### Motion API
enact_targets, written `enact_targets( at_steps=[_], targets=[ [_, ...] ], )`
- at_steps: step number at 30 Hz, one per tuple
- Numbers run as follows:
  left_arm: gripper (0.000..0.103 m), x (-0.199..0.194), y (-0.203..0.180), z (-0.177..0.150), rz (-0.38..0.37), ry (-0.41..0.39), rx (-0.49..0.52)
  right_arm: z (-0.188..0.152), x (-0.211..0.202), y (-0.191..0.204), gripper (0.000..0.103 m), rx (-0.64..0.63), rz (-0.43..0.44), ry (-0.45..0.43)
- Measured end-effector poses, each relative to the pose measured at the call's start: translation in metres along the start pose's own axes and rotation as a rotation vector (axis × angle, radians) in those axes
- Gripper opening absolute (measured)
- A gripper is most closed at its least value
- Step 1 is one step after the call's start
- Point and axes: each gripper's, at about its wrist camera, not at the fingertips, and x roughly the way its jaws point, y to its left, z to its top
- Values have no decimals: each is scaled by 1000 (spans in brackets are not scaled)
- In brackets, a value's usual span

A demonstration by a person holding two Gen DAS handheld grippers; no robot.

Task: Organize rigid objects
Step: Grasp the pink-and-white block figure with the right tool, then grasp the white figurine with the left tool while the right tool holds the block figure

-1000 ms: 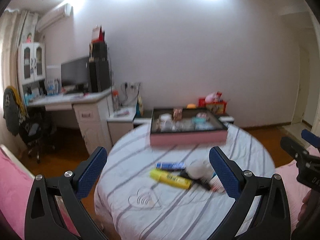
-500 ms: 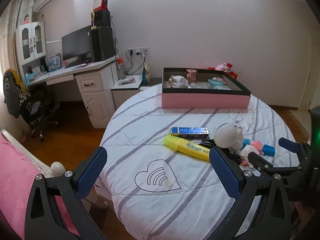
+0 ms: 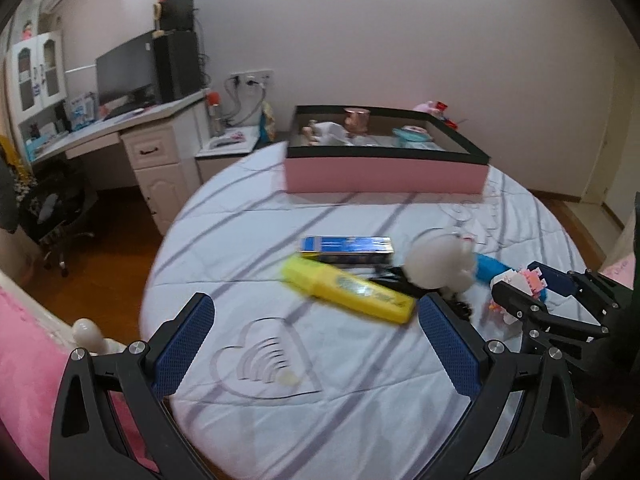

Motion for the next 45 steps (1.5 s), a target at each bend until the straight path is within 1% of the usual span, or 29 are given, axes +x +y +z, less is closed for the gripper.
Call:
enact_targets(
  at_steps=[5, 7, 12, 14, 16, 19, 21, 22, 23, 24, 25, 27, 28, 29, 32, 37, 43, 45],
  targets=[
    [103, 12, -26, 10, -67, 9, 6, 0, -12, -24, 54, 32, -30, -24],
    [103, 21, -38, 15, -71, 24, 28, -1, -13, -34, 55, 47, -43, -25],
    [103, 43, -66, 21, -37, 47, 110, -9, -14, -61, 55, 106, -50, -20],
    [103, 53, -78, 22, -6, 70, 157, -10, -13, -69, 55, 125, -43, -20],
    [103, 59, -86, 21, 10, 75, 197, -11, -11, -74, 55, 138, -40, -13],
    [103, 68, -92, 20, 49, 87, 233, -12, -8, -80, 55, 153, -24, -13],
    [103, 75, -93, 20, 70, 118, 243, -11, -6, -82, 55, 157, -18, -16],
    [103, 79, -92, 20, 62, 135, 242, -10, -4, -82, 55, 156, -13, -13],
    [97, 82, -91, 20, 47, 151, 236, -10, -3, -83, 55, 156, -10, -14],
    [94, 83, -90, 20, 40, 159, 230, -9, -2, -83, 55, 158, -9, -15],
    [89, 85, -87, 21, 21, 167, 215, -8, -1, -83, 55, 158, -7, -14],
    [81, 86, -84, 22, -13, 171, 195, -8, -1, -84, 55, 163, -4, -14],
    [74, 84, -82, 23, -16, 161, 187, -8, 0, -83, 55, 163, -4, -13],
    [72, 84, -83, 24, -13, 154, 182, -9, 0, -84, 55, 165, -4, -13],
    [72, 81, -78, 24, -42, 146, 151, -8, -1, -84, 55, 162, -9, -13],
    [72, 63, -62, 27, -84, 77, 72, -5, -6, -79, 55, 152, -18, -28],
    [71, 44, -49, 28, -109, 38, 45, 2, -16, -69, 54, 132, -12, -51],
    [71, 37, -44, 26, -117, 24, 37, 3, -20, -67, 53, 130, -17, -59]
  ],
)
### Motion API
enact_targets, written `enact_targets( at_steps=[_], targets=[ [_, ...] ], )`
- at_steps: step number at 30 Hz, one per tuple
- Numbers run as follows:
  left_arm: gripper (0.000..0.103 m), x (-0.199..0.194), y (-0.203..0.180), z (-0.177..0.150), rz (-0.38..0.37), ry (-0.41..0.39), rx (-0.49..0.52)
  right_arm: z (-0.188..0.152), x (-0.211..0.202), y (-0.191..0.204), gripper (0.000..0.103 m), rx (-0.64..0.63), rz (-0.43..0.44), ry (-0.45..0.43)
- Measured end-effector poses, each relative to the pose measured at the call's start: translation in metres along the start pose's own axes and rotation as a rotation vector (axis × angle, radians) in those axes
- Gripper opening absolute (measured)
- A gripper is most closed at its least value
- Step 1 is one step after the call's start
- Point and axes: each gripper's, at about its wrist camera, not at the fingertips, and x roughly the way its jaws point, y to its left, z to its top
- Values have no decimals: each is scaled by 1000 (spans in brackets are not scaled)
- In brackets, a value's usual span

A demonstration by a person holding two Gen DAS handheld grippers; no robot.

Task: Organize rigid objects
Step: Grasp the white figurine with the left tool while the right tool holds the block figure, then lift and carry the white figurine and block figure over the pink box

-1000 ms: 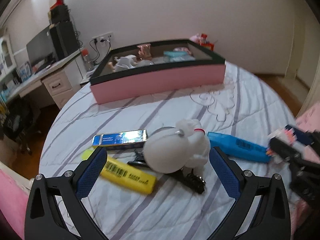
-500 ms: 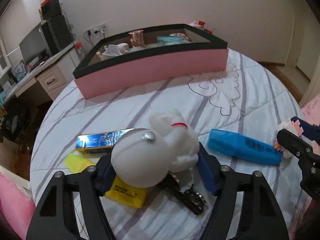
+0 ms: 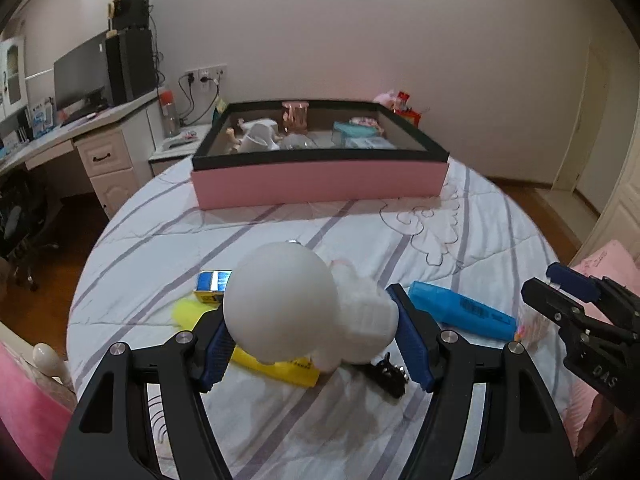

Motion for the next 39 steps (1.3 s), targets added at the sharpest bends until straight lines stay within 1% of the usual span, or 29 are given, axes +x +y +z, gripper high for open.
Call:
enact_targets(
  at_steps=[2, 3, 5, 7, 8, 9, 11, 12, 14, 17, 19, 20, 21, 25, 29, 30, 32, 33, 34, 36, 37, 39],
  targets=[
    [71, -7, 5, -2, -12, -9, -7, 1, -4, 4, 51, -6, 3, -1],
    [71, -8, 5, -3, -18, 1, -3, 1, -5, 6, 51, -12, 1, 1],
    [71, -7, 8, -9, -10, 6, 0, 1, 1, 8, 51, -24, -1, 42],
    [71, -4, 12, -16, -10, 36, -7, -4, 1, 6, 52, -10, -17, 24],
    [71, -4, 13, -20, -13, 43, -11, -8, 1, 4, 60, -13, -43, 30],
    [71, -4, 15, -23, -20, 48, -13, -10, 2, 2, 71, -5, -53, 31],
    [71, -6, 17, -29, -33, 54, -17, -16, 5, -4, 75, 18, -39, 46],
    [71, -6, 18, -31, -39, 57, -16, -19, 9, -8, 75, 31, -18, 64],
    [71, -8, 19, -35, -43, 62, -18, -25, 16, -12, 75, 39, -11, 97],
    [72, -9, 18, -40, -47, 66, -7, -30, 16, -14, 75, 37, 0, 86],
    [75, -8, 20, -45, -38, 79, -8, -31, 14, -16, 72, 47, 10, 78],
    [79, -7, 21, -46, -37, 84, -11, -31, 14, -16, 68, 48, 13, 72],
    [80, -5, 23, -48, -33, 92, -15, -31, 14, -16, 64, 46, 16, 68],
    [81, 0, 24, -52, -18, 106, -12, -31, 14, -12, 64, 28, 6, 66],
    [81, 0, 19, -54, 7, 111, 29, -30, 14, -10, 64, 14, -5, 68],
    [81, -2, 19, -55, 0, 112, 30, -30, 13, -10, 64, 16, -8, 66],
    [91, -11, 22, -56, -45, 100, 15, -30, 14, -10, 64, 15, -7, 73],
    [92, -17, 23, -57, -62, 86, 9, -30, 15, -11, 64, 19, -7, 70],
    [96, -24, 25, -59, -50, 69, 6, -30, 17, -10, 64, 18, -7, 72],
    [97, -28, 24, -62, -9, 56, 17, -30, 18, -11, 64, 20, -8, 71],
    [96, -27, 24, -65, 11, 66, 26, -30, 19, -10, 64, 21, -8, 71],
    [96, -26, 26, -70, 61, 83, 9, -30, 20, -9, 64, 21, -12, 70]
  ],
)
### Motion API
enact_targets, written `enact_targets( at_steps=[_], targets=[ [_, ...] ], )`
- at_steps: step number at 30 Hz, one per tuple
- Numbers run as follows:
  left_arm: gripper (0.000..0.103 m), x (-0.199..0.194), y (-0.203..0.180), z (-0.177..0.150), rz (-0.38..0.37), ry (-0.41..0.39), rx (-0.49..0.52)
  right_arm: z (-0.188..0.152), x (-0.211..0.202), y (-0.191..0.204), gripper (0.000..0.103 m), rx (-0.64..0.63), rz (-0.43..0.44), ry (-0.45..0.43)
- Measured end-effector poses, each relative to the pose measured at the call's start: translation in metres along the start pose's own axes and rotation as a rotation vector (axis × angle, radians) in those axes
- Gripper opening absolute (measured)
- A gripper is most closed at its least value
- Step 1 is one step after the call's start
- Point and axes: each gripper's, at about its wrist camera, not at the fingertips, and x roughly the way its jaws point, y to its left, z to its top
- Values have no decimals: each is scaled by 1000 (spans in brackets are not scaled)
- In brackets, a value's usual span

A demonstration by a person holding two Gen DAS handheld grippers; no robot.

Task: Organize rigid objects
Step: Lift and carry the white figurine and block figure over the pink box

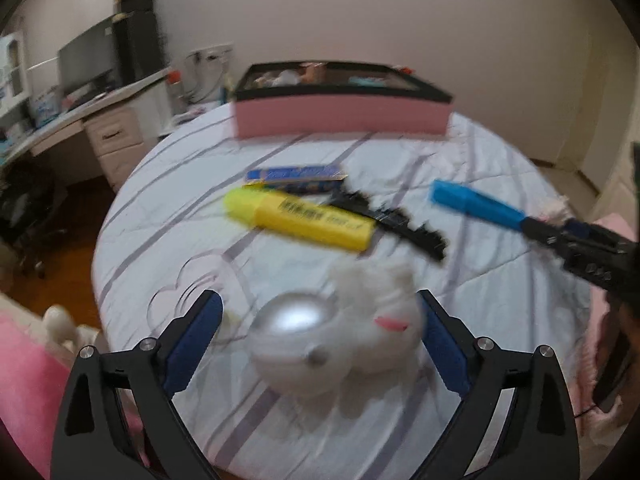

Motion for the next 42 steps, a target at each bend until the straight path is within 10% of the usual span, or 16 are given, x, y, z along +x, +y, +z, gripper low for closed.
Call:
enact_targets(
  at_steps=[6, 8, 20, 42],
  targets=[
    [92, 1, 2, -5, -1, 4, -52, 0, 0, 1, 64, -6, -4, -2],
    [73, 2, 2, -4, -14, -8, -69, 0, -1, 1, 64, -8, -6, -4],
    [73, -9, -3, 15, -42, -96, -64, 9, -26, 4, 64, -7, 8, -72],
    [73, -117, -19, 110, 56, -568, -2, 89, -117, 72, 64, -90, 70, -429]
  ],
)
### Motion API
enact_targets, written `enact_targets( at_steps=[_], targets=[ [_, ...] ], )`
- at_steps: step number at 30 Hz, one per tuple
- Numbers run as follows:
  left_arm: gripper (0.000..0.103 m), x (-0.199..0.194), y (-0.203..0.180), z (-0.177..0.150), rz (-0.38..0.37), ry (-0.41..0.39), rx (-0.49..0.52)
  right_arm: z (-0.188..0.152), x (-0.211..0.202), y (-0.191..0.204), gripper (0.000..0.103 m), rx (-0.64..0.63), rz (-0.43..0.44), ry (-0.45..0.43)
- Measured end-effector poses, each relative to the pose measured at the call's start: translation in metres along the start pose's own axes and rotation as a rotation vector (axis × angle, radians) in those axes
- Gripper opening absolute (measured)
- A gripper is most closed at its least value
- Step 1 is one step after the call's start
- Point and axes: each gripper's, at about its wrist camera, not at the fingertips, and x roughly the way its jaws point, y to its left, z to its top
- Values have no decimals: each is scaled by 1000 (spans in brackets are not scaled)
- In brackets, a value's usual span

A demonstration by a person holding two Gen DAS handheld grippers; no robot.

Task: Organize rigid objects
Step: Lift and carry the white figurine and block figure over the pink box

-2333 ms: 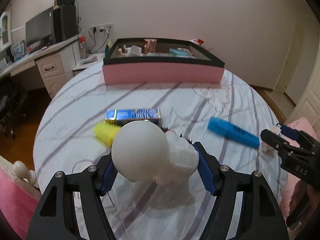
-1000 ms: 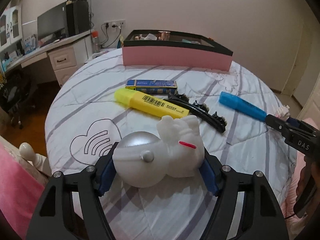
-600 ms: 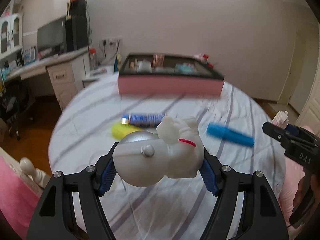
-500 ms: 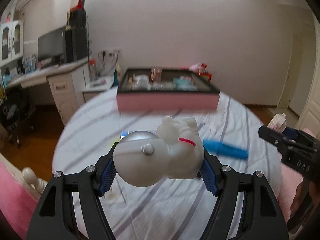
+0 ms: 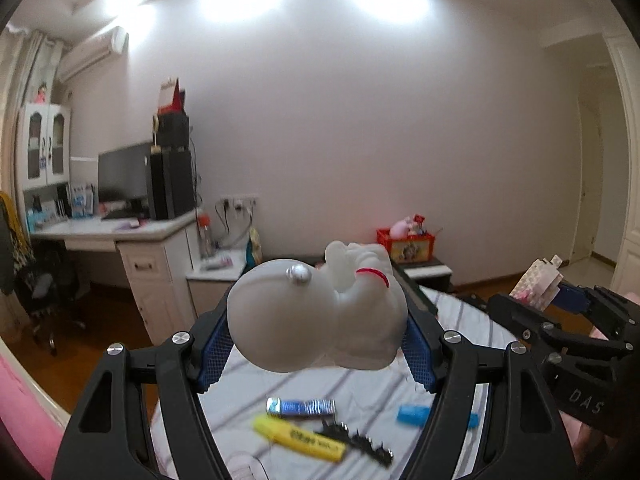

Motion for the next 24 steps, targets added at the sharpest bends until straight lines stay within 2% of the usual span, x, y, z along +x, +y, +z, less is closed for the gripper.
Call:
enact_targets(
  at_steps=[6, 15, 18, 24],
  targets=[
    [73, 4, 2, 17, 12, -48, 21, 17, 5, 5, 64, -14, -1, -39],
    [73, 29, 3, 23, 14, -39, 36, 33, 26, 5, 64, -27, -4, -55],
    [73, 49, 2, 25, 9, -18, 39, 35, 45, 2, 64, -32, -3, -32],
    [73, 118, 5, 23, -26, 89, 42, 34, 105, -12, 64, -37, -6, 63]
  ],
)
